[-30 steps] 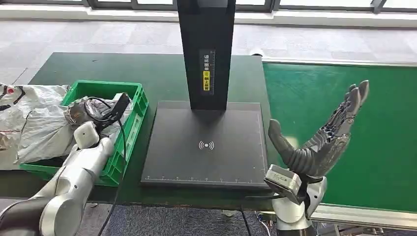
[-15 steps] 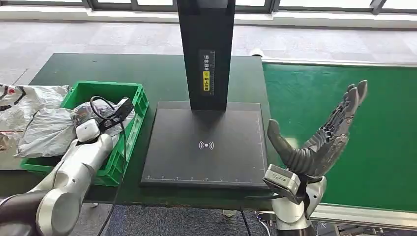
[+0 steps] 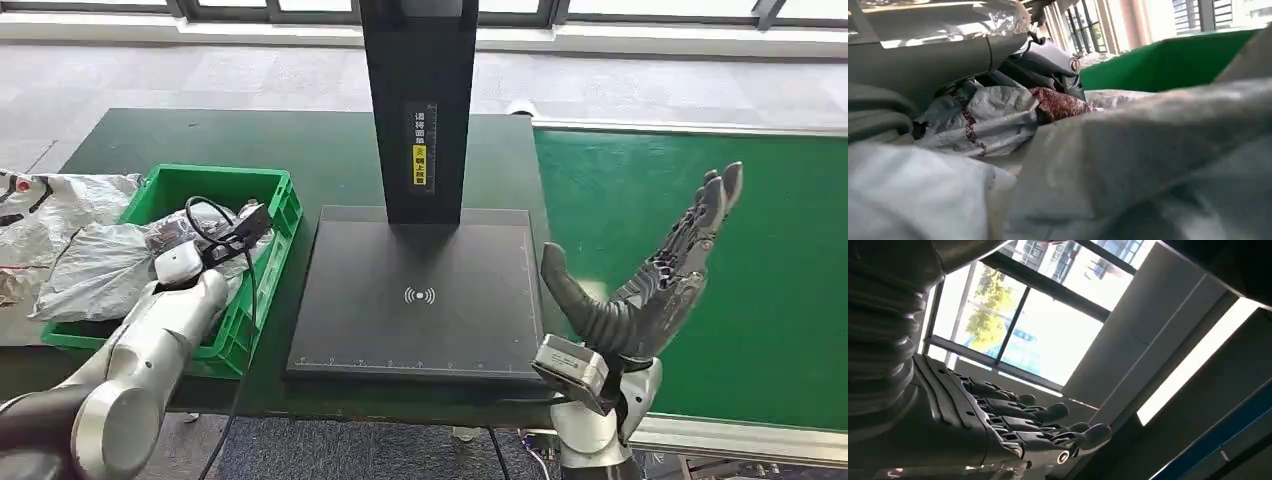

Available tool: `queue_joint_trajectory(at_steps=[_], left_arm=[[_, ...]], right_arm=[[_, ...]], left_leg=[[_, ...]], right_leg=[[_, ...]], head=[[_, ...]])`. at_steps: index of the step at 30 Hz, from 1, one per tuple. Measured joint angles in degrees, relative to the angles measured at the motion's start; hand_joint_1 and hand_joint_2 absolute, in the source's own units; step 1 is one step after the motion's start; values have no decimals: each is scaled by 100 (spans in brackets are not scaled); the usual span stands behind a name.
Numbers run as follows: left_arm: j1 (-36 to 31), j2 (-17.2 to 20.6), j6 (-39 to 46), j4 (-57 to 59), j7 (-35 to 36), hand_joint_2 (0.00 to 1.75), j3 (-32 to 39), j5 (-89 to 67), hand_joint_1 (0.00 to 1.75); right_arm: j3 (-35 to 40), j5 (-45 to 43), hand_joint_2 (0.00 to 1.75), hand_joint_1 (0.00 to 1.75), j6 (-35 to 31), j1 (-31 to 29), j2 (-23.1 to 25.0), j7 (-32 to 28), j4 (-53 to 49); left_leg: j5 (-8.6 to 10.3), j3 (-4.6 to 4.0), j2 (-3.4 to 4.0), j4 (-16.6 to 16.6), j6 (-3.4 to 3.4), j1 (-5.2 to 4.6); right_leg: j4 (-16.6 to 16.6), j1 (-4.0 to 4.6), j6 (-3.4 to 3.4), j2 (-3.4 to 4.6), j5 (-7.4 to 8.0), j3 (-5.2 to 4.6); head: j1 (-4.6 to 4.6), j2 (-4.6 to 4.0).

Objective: Moved the parcel from conveyor to table for the left to box.

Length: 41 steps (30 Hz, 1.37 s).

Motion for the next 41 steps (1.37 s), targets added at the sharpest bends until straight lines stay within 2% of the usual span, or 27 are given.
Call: queue_joint_trajectory(at_steps=[6,12,21,25,26,29,30,33,36,37,41], left_arm=[[83,20,1022,-57,107,0,0,-2,0],[338,11,2501,-433,-421,0,52,52,0],[1055,-389,2603,-2714,-1968,0,689,398,0],[1180,-564,2605,-3347,-2237,0,977,481,0],[1229,-619,2605,-3513,-2423,0,1049,558,0],[1242,-938,2609,-4066,-3695,0,1522,1002,0],[1221,-1109,2614,-4244,-4495,0,1804,1240,0],[1106,-1424,2614,-4518,-5699,0,2458,1780,0],[960,-1629,2616,-4649,-6423,0,2921,2385,0],[917,-1685,2614,-4664,-6606,175,3045,2694,0],[912,-1808,2616,-4666,-6892,175,3104,3689,0]], right_arm=[[-2,48,175,0,0,1,2,41,0],[-2,103,175,0,0,2,0,66,0],[-33,48,175,0,0,12,2,-44,0],[-39,48,175,0,0,15,0,-50,0],[-42,46,175,0,0,15,0,-50,0],[-55,44,175,0,0,16,0,-50,0],[-59,44,175,0,0,16,0,-50,0],[-79,46,175,0,0,18,0,-26,0],[-101,33,175,0,0,22,0,-15,0],[-107,-20,175,0,0,27,0,-18,0],[-107,-223,175,0,0,44,0,-53,0]], left_leg=[[0,0,0,0,0,0],[1,-6,3,1,-1,0],[-2,-27,6,2,0,0],[-2,-28,5,2,0,-1],[-2,-28,6,2,0,0],[-1,-30,3,2,0,0],[-1,-30,3,2,0,0],[-1,-29,4,2,0,0],[-1,-27,6,2,0,-1],[-1,-27,6,2,0,-1],[0,-29,3,2,-1,-1]], right_leg=[[0,0,0,0,0,-1],[0,1,-1,2,1,-9],[0,1,-1,8,1,-32],[0,2,-1,6,1,-32],[0,2,-1,6,1,-33],[0,4,-1,-1,1,-33],[0,3,-1,-1,1,-31],[0,3,-1,2,1,-33],[0,2,-2,2,2,-34],[0,2,-2,2,2,-34],[0,5,-3,1,2,-34]], head=[[0,0],[0,0],[0,0],[0,0],[0,0],[0,0],[0,0],[0,0],[0,0],[0,0],[0,0]])
